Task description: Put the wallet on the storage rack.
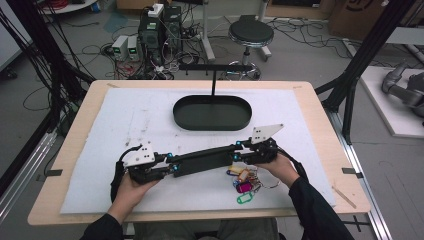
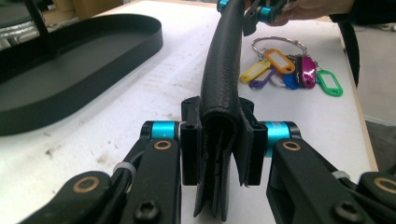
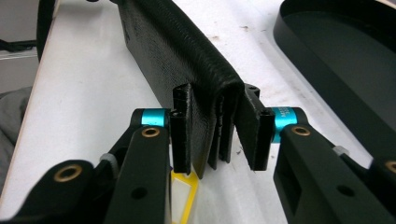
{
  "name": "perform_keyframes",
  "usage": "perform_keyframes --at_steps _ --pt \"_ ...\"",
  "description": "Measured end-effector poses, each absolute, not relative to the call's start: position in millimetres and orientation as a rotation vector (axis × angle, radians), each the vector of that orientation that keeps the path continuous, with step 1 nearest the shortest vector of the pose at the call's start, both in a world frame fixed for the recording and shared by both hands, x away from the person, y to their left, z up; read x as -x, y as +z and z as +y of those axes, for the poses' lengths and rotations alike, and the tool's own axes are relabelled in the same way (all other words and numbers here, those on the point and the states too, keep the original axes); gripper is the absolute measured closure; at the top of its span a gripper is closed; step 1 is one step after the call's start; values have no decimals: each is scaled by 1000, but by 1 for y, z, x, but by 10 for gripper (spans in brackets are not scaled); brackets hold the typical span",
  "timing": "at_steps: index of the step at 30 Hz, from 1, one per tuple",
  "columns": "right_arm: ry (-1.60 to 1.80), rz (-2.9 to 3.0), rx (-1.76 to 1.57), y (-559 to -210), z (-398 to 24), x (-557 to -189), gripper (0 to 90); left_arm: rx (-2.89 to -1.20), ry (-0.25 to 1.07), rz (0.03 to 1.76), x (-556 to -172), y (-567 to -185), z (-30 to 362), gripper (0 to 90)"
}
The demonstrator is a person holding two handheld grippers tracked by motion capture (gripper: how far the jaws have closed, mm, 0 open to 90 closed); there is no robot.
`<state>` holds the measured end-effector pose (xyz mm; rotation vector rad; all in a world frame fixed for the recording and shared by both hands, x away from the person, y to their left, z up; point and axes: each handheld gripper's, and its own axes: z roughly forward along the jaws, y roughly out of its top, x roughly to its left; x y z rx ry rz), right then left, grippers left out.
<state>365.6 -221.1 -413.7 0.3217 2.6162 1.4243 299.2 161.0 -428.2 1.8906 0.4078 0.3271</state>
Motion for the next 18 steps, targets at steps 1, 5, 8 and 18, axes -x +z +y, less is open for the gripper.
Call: perform_keyframes --at_steps 1,5,8,18 --pt "1424 2616 -322 -414 -221 -366 681 -1891 327 408 -299 -428 161 745" --pt "1472 2542 -338 -406 -229 -364 618 -1888 345 396 -298 -424 157 746" --pt "1514 2424 -406 -392 -246 -359 545 -1878 354 388 -299 -422 156 747" --pt "1410 2145 -707 -378 -313 -342 465 -1831 422 382 -305 -401 152 747"
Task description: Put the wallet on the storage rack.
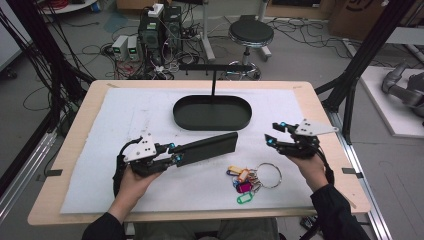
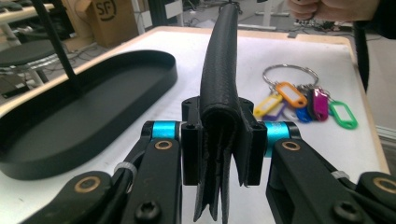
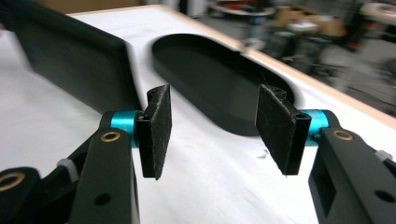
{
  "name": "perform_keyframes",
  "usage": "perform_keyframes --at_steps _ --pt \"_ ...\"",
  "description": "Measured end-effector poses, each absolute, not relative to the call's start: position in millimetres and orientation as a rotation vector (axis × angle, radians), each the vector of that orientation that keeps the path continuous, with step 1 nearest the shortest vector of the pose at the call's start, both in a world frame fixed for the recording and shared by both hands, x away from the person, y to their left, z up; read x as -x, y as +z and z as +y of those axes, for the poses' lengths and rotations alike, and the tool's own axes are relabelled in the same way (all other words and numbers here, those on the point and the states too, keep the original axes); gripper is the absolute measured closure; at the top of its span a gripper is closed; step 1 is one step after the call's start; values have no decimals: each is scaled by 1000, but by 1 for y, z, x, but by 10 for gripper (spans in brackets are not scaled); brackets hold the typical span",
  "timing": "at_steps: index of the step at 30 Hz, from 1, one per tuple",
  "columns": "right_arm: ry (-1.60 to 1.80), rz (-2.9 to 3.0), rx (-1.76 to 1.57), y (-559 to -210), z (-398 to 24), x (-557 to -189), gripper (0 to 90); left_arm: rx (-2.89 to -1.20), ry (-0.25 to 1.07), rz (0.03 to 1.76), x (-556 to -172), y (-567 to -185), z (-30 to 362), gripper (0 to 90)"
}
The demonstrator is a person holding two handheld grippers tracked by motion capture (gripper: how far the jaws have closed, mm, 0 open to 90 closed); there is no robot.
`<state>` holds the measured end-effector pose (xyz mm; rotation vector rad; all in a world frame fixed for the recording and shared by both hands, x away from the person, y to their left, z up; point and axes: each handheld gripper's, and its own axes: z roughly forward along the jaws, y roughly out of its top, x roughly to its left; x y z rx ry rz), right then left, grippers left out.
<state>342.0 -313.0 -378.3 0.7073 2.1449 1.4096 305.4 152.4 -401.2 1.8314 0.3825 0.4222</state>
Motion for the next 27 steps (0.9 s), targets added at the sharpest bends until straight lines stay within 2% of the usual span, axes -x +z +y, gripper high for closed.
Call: perform_keyframes --at_steps 10,27 --pt "1375 1879 -1022 -383 -370 -338 423 -1799 490 416 -322 -385 148 747" --pt "1337 1848 -1052 -386 -373 -341 413 -1790 563 413 -368 -366 122 747"
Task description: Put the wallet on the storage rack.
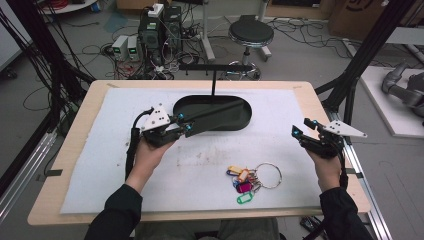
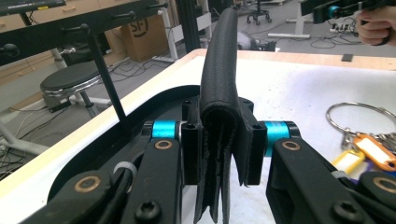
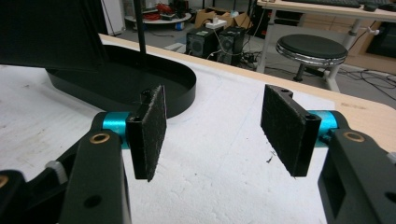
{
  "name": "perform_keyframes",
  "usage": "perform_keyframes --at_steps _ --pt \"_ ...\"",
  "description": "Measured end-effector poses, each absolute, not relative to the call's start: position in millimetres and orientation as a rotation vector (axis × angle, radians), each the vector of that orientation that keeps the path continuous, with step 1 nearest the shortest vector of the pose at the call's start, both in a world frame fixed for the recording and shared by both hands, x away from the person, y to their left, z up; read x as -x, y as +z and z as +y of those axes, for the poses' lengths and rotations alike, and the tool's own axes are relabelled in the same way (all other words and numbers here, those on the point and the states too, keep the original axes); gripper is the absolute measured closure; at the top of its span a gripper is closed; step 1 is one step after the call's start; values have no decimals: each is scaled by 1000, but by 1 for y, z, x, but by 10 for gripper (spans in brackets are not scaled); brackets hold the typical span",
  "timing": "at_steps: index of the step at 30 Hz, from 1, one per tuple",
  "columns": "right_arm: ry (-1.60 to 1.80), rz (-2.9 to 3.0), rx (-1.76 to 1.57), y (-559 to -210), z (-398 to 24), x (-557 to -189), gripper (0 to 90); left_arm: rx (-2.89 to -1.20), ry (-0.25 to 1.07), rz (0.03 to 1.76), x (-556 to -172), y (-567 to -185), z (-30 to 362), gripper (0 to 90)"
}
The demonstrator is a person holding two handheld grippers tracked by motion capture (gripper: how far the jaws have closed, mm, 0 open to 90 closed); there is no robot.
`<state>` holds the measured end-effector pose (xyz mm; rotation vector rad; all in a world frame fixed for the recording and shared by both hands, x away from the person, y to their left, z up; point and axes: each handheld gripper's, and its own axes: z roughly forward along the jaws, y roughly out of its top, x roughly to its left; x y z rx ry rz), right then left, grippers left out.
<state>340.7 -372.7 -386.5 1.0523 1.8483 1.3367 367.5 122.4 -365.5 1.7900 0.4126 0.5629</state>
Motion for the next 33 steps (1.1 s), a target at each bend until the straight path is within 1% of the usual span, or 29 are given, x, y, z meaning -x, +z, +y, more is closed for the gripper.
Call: perform_keyframes --at_steps 15,18,33 --pt "1341 1828 -1058 -390 -374 -342 415 -1779 583 467 -406 -368 110 747" --pt "1342 1829 -1052 -390 -373 -343 415 -1763 600 477 -412 -372 108 747" --pt "1345 1837 -1051 -391 -372 -345 415 -1745 572 578 -451 -394 95 747"
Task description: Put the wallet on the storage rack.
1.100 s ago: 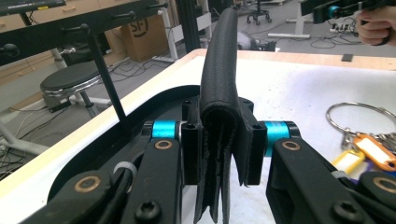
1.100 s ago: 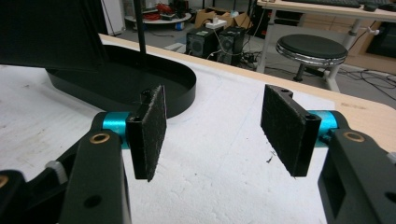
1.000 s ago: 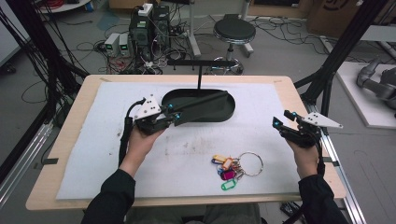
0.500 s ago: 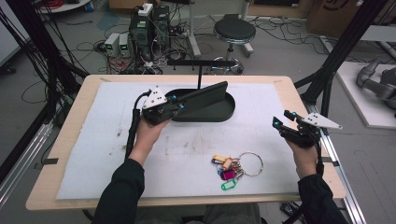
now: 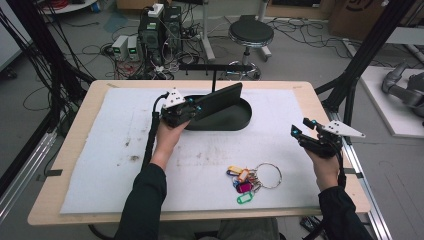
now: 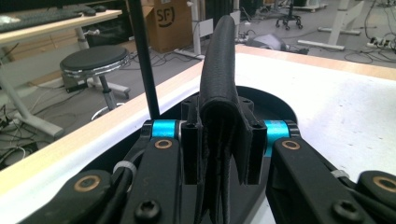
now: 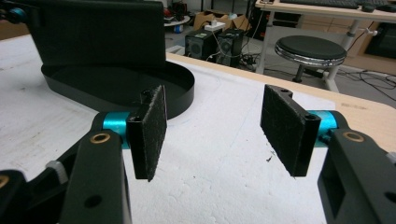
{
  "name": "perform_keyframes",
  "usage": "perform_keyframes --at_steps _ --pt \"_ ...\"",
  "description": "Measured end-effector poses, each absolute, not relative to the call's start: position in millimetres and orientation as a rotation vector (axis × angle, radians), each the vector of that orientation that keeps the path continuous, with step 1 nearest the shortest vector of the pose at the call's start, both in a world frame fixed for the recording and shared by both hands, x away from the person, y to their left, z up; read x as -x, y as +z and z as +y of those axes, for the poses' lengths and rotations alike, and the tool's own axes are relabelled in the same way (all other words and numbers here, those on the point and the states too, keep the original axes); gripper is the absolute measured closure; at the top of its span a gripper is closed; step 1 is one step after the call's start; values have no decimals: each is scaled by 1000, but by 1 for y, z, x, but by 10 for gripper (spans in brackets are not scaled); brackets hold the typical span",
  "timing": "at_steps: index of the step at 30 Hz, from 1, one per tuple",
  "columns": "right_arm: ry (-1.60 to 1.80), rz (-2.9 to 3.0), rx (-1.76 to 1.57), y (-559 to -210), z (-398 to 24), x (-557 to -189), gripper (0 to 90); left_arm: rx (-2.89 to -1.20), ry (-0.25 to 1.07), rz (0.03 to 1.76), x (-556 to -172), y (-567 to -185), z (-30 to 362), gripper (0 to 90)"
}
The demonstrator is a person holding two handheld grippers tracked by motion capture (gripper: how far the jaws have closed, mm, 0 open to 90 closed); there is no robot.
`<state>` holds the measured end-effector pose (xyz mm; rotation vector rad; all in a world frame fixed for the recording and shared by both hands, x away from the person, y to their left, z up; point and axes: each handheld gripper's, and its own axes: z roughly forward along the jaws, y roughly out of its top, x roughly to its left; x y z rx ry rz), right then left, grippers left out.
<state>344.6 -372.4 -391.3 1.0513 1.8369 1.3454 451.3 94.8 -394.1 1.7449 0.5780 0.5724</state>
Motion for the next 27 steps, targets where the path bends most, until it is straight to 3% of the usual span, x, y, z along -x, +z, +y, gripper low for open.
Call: perform_keyframes --at_steps 27 --pt "1351 1836 -1057 -392 -373 -346 414 -1739 524 658 -473 -423 91 745"
